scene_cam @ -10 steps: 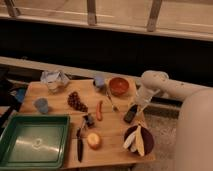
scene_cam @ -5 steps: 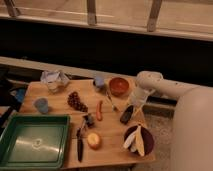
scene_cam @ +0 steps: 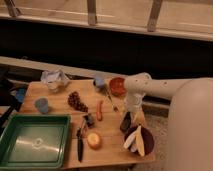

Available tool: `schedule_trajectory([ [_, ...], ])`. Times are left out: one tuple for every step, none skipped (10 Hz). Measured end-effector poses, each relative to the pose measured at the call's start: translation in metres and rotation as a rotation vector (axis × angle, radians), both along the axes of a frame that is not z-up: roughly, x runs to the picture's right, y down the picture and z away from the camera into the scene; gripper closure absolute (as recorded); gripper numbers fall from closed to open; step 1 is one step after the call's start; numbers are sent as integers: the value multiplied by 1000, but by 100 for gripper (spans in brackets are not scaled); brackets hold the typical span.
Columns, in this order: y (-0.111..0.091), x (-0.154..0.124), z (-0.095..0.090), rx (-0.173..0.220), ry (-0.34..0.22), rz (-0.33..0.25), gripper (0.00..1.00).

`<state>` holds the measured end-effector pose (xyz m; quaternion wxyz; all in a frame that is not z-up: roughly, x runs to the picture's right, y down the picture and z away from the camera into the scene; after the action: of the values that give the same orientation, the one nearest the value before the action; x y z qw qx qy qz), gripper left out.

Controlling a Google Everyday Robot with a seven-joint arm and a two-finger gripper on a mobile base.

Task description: Wipe table surface with eraser

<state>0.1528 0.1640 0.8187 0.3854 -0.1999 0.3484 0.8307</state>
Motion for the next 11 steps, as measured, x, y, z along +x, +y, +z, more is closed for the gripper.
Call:
schedule_trajectory([
  [-4, 9, 0, 16, 20, 0, 100],
  [-14, 14, 7, 35, 30, 3, 100],
  [-21, 18, 15, 46, 31, 7, 100],
  [-28, 24, 23, 55, 33, 12, 100],
  [-40, 31, 35, 71, 32, 20, 100],
  [-49, 33, 45, 85, 24, 28, 100],
  [-56, 32, 54, 105, 8, 49, 100],
  [-59, 31, 59, 131, -14, 78, 100],
  [-62, 28, 63, 163, -44, 115, 100],
  [-60, 20, 63, 169, -67, 126, 100],
  [-57, 14, 60, 169, -84, 132, 100],
])
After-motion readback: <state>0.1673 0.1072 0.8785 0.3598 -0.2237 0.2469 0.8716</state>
